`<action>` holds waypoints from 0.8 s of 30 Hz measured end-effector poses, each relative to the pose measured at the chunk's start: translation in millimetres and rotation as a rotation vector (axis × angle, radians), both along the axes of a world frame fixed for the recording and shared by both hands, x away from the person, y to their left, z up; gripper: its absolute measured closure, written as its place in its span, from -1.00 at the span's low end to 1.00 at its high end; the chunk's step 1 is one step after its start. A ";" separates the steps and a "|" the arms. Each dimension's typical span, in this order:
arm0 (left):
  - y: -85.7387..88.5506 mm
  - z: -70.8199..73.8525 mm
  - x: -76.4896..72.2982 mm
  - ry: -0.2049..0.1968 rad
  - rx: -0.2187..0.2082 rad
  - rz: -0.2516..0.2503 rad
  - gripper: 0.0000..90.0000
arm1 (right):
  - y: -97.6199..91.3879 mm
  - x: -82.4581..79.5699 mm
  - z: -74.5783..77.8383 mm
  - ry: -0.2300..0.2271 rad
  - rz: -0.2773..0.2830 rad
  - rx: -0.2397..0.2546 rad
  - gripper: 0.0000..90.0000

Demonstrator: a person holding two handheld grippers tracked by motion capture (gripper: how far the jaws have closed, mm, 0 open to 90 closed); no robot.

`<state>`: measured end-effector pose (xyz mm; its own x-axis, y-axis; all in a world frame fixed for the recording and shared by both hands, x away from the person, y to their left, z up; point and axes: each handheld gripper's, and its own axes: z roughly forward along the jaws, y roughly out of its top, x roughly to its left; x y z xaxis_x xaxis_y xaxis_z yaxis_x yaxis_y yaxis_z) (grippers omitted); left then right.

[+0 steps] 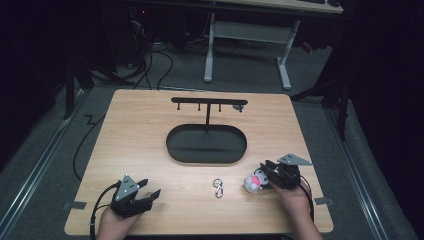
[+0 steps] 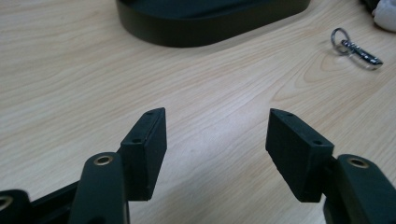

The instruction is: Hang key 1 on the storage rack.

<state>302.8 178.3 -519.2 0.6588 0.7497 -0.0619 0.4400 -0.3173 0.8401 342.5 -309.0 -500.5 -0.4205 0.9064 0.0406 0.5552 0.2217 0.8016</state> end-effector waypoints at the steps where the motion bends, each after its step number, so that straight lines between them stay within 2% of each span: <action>1: 0.0 0.0 0.0 0.000 0.000 0.000 -0.13 | -0.4 -4.9 3.4 -0.013 -0.005 0.009 0.47; 3: -6.4 2.3 4.7 -0.011 -0.011 -0.015 -0.13 | -3.3 -16.6 11.9 -0.047 -0.016 0.033 0.41; 4: -6.4 2.3 4.7 -0.011 -0.011 -0.015 -0.13 | -3.3 -16.6 11.9 -0.047 -0.016 0.033 0.41; 5: -11.2 3.3 8.7 -0.015 -0.014 -0.028 -0.13 | -6.3 -27.9 16.4 -0.069 -0.034 0.049 0.36; 7: -13.7 3.6 10.4 -0.017 -0.017 -0.033 -0.13 | -7.7 -33.6 17.1 -0.074 -0.044 0.056 0.36; 8: -18.3 4.4 13.9 -0.019 -0.016 -0.050 -0.13 | -10.2 -45.1 15.6 -0.071 -0.051 0.044 0.34; 10: -22.5 5.4 16.7 -0.022 -0.016 -0.065 -0.13 | -11.7 -56.9 12.6 -0.068 -0.055 0.021 0.34; 11: -22.5 5.4 16.7 -0.022 -0.016 -0.065 -0.13 | -11.7 -56.9 12.6 -0.068 -0.055 0.021 0.34; 12: -25.5 5.9 18.3 -0.026 -0.019 -0.072 -0.13 | -13.8 -67.1 10.3 -0.058 -0.066 0.004 0.34; 13: -27.8 6.4 19.5 -0.029 -0.019 -0.079 -0.13 | -13.8 -67.1 10.3 -0.058 -0.066 0.004 0.34; 14: -30.2 6.8 20.7 -0.029 -0.018 -0.086 -0.13 | -16.2 -75.4 8.0 -0.037 -0.073 0.016 0.38; 15: -34.8 7.1 22.1 -0.037 -0.016 -0.100 -0.13 | -17.0 -78.7 6.3 -0.023 -0.072 0.018 0.45; 17: -38.7 7.4 23.1 -0.041 -0.012 -0.111 -0.13 | -17.8 -83.0 3.0 -0.002 -0.073 0.008 0.72; 19: -40.7 7.7 23.3 -0.042 -0.007 -0.120 -0.13 | -19.8 -83.4 -2.0 0.051 -0.069 0.010 0.97; 22: -41.3 7.4 23.0 -0.045 0.000 -0.119 -0.13 | -20.3 -79.7 -8.7 0.095 -0.072 0.000 1.00; 24: -38.9 7.2 22.4 -0.047 0.000 -0.112 -0.14 | -20.2 -74.3 -12.2 0.104 -0.081 -0.022 1.00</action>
<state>325.2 139.4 -512.0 0.7408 0.6711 -0.0291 0.3622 -0.3626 0.8587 268.2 -329.2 -512.7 -0.3404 0.9384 0.0598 0.6520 0.1898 0.7340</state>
